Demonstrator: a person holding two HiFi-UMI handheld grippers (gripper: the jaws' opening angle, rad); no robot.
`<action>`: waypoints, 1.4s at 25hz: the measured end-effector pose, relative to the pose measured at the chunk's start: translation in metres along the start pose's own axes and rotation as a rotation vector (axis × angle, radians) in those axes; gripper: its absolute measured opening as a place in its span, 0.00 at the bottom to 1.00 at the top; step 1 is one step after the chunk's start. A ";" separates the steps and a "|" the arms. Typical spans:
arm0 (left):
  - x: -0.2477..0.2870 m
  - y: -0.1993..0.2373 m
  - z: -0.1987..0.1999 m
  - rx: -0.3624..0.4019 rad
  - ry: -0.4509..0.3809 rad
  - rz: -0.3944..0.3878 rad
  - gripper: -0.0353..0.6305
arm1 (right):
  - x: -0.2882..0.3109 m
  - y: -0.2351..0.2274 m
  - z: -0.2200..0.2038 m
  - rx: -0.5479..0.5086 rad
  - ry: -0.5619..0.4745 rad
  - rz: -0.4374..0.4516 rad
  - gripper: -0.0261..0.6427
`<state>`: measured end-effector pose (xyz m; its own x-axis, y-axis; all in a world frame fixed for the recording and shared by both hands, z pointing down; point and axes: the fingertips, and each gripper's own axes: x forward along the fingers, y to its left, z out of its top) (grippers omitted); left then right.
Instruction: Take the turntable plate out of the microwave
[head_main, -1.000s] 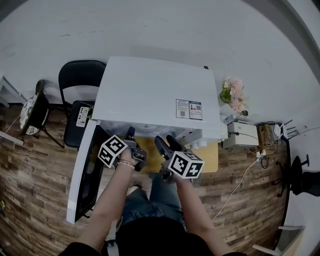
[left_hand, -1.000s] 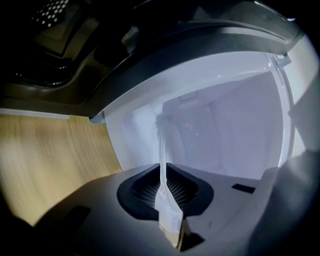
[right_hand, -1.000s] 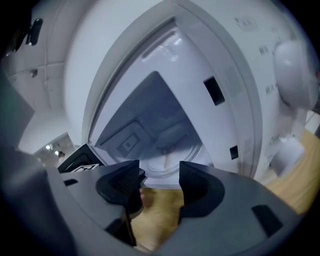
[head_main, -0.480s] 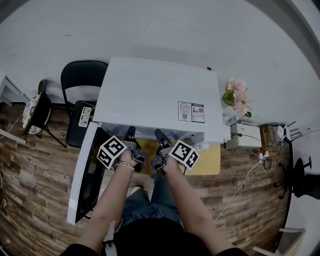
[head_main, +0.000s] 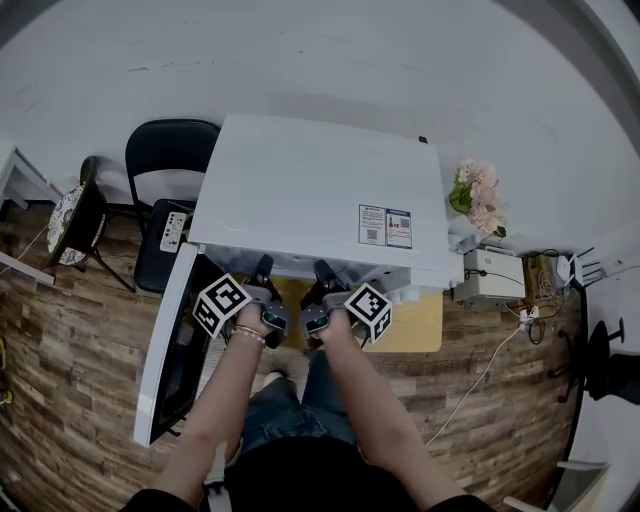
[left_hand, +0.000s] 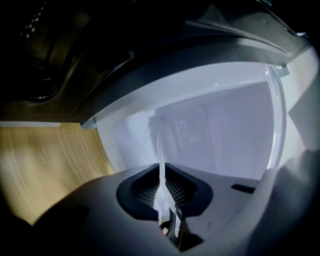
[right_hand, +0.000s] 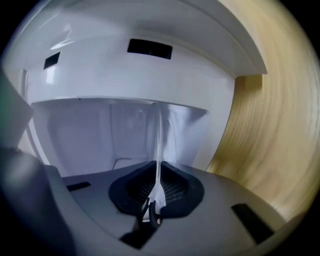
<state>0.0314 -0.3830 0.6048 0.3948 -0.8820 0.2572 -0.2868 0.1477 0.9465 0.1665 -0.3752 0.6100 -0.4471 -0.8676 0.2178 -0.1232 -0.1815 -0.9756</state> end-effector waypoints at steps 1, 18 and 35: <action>-0.001 0.000 -0.001 0.012 0.008 -0.005 0.09 | -0.002 -0.001 0.000 0.002 -0.005 0.005 0.10; 0.016 -0.013 -0.009 -0.029 0.038 -0.100 0.14 | -0.018 0.015 -0.013 -0.010 0.044 0.075 0.11; 0.021 -0.008 -0.015 -0.130 0.010 -0.157 0.13 | -0.057 0.011 -0.038 -0.113 0.210 0.102 0.11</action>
<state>0.0548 -0.3961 0.6052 0.4345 -0.8944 0.1057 -0.1059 0.0658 0.9922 0.1570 -0.3102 0.5881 -0.6349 -0.7616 0.1304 -0.1606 -0.0350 -0.9864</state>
